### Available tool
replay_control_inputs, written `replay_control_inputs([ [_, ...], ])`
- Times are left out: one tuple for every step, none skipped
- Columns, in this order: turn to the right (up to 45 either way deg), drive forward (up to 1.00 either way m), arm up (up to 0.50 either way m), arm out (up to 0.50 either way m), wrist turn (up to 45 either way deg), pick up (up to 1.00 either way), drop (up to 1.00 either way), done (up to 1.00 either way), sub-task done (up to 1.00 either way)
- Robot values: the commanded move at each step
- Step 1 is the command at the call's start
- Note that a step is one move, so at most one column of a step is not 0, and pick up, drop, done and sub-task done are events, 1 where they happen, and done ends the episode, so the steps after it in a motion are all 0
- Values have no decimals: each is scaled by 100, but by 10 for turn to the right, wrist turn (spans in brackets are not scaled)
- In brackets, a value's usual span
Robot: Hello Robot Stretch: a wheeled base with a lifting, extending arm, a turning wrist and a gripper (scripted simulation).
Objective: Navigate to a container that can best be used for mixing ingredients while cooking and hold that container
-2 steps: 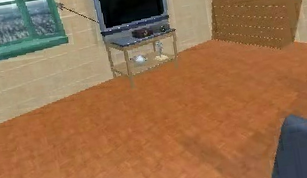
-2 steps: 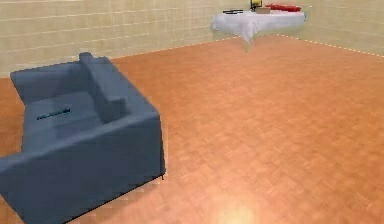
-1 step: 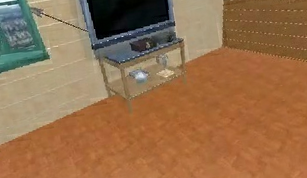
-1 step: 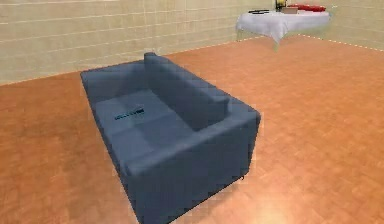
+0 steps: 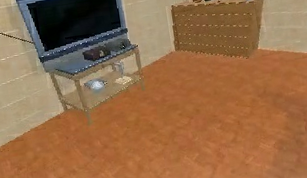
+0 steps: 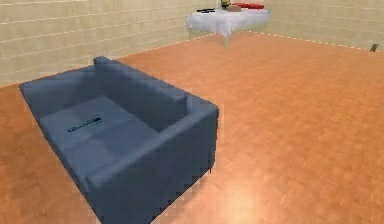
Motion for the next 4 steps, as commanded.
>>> replay_control_inputs([
  [0,50,0,0,0,0,0,0,0],
  [150,0,0,0,0,0,0,0,0],
  [0,100,0,0,0,0,0,0,0],
  [0,100,0,0,0,0,0,0,0],
])
